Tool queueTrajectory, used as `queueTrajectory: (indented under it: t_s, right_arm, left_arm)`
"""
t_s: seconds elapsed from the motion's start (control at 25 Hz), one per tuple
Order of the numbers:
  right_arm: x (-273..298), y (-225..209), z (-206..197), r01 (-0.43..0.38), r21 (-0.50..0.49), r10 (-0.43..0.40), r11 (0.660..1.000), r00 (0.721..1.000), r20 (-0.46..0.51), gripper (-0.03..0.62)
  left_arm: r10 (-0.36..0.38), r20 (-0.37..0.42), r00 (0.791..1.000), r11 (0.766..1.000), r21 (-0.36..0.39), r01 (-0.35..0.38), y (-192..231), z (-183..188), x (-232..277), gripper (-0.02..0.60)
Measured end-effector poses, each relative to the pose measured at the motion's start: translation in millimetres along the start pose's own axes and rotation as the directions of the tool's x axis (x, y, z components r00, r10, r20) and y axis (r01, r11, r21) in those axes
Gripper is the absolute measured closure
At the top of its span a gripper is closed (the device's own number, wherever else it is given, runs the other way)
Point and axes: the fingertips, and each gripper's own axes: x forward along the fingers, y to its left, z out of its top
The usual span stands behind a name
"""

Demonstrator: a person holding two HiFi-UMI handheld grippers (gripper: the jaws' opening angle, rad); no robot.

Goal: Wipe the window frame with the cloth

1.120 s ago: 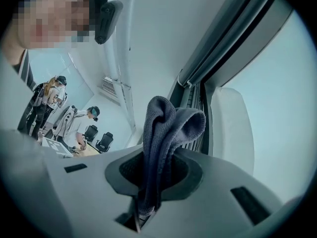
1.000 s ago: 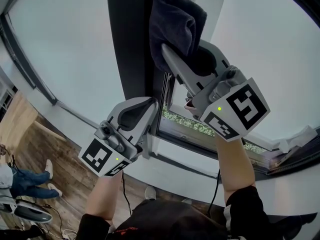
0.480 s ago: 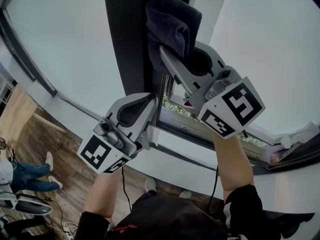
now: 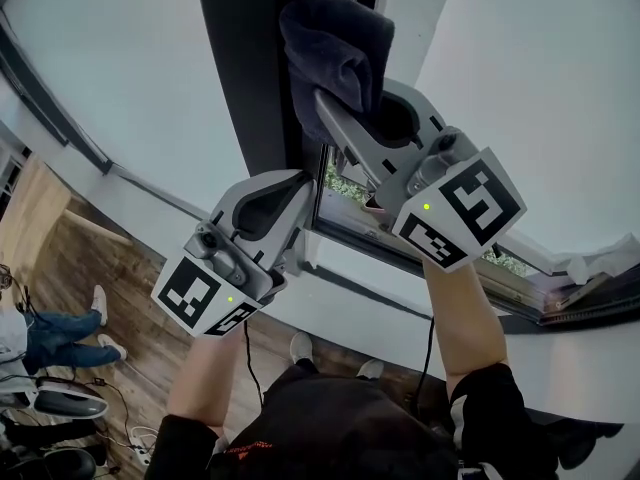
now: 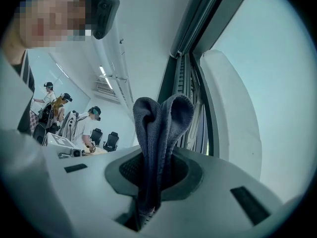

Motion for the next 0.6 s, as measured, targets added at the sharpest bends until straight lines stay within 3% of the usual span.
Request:
queueTrajectory:
  t_s: [0.6]
  right_arm:
    - [-16,11,-65,-0.003,0.108,0.012,0.994,0.997,-0.079,0.539]
  left_arm:
    - [0.029,-0.052,0.998,0.998,-0.047,-0.032,-6,-33,-12,0.563]
